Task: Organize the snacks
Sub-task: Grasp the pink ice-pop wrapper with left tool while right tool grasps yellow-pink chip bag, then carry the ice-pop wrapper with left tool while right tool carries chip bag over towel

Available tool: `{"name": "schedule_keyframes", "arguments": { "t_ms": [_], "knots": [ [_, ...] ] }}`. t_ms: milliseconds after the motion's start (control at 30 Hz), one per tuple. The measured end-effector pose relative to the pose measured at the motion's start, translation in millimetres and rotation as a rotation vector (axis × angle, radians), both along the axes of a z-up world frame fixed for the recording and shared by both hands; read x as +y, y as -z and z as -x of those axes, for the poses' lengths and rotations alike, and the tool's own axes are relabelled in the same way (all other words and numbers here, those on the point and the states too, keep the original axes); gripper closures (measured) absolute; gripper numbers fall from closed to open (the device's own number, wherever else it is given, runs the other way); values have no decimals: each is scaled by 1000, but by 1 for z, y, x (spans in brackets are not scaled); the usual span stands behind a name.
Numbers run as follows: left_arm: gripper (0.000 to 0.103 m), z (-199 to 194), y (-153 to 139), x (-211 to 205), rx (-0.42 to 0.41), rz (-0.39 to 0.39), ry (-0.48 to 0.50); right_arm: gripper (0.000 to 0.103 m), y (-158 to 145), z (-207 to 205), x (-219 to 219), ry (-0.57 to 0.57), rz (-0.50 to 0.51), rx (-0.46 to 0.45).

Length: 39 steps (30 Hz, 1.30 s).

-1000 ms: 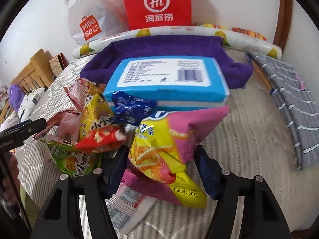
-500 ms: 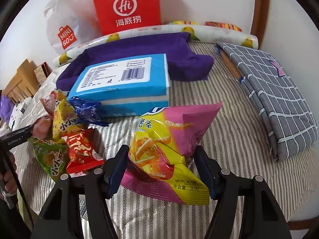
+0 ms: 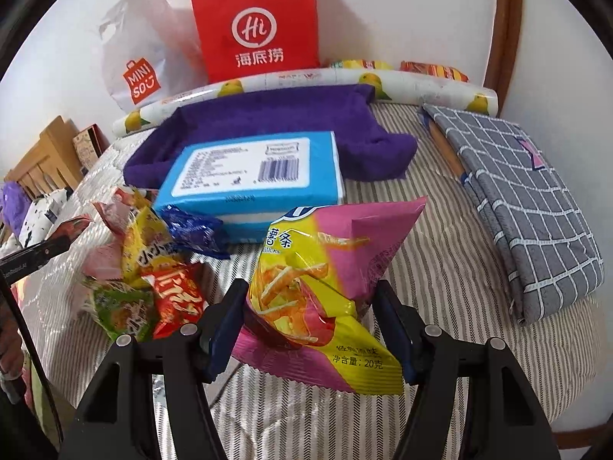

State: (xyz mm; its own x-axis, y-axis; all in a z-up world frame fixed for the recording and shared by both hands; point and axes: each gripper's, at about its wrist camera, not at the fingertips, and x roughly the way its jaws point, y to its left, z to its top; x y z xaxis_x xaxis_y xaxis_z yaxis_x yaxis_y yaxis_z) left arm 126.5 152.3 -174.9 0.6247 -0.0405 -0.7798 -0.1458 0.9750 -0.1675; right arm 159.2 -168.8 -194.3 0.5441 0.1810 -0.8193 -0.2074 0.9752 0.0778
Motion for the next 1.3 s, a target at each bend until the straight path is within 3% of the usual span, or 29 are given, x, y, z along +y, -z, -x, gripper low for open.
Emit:
{"name": "schedule_keyframes", "arguments": {
  "t_ms": [667,1300],
  "knots": [
    [78,-6,-55,-34,-81,21,62,37,-53,13,-6,9,-40,-97],
    [78,-65,-78,-62,-93,77,150,37,-90,-35,8,2,-98,-137]
  ]
}}
